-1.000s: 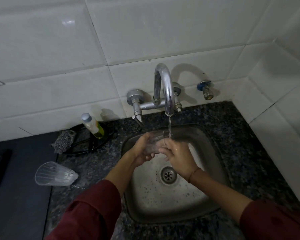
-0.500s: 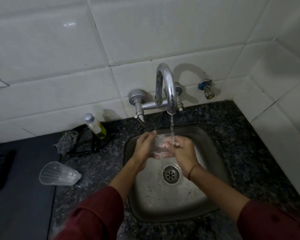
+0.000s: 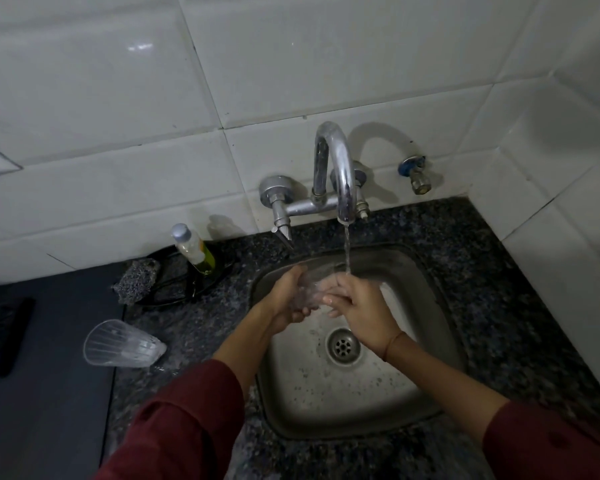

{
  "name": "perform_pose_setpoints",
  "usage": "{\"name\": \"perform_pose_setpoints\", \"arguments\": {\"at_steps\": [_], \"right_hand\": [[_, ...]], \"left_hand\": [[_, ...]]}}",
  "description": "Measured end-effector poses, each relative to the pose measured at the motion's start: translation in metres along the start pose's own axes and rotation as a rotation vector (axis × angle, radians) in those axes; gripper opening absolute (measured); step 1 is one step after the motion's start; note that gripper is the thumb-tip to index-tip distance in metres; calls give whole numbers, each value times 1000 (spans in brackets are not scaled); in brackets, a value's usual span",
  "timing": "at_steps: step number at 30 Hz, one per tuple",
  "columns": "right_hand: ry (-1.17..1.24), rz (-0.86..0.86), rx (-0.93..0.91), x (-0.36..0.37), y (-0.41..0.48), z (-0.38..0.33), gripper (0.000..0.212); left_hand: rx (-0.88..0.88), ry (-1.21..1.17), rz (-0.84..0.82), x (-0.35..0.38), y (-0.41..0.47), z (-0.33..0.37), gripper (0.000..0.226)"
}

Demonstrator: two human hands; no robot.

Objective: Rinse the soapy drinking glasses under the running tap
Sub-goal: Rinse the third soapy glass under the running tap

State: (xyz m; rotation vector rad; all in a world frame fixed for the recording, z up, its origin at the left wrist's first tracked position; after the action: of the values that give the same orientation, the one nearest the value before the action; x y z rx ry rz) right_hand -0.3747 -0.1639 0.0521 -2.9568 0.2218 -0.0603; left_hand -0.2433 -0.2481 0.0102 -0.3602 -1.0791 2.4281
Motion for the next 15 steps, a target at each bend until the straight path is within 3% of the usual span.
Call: {"name": "perform_pose_setpoints", "arguments": {"at_steps": [4, 6, 9, 11, 15], "right_hand": [[272, 193, 87, 1, 3, 3, 10], [352, 195, 106, -4, 4, 3, 10], [65, 7, 24, -3, 4, 1, 16], [-47, -11, -1, 0, 6, 1, 16], [292, 174, 86, -3, 8, -2, 11]], "left_hand": [[209, -70, 30, 2, 5, 5, 35], [253, 2, 100, 0, 1, 6, 30], [86, 36, 95, -5, 2, 4, 45], [77, -51, 24, -3, 4, 2, 49], [267, -113, 13, 4, -1, 4, 42]]}}
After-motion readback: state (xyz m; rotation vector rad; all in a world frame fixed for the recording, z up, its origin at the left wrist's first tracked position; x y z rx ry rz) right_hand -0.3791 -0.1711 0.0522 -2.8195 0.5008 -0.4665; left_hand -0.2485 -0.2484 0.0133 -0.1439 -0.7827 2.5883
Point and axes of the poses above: each hand's wrist, its own y-axis towards the middle knuckle, its own x-axis out of the palm, z = x × y, the point moved 3 cm from there along y, towards the middle knuckle, and after that the axes turned 11 degrees about y, right-handed, at the moved point
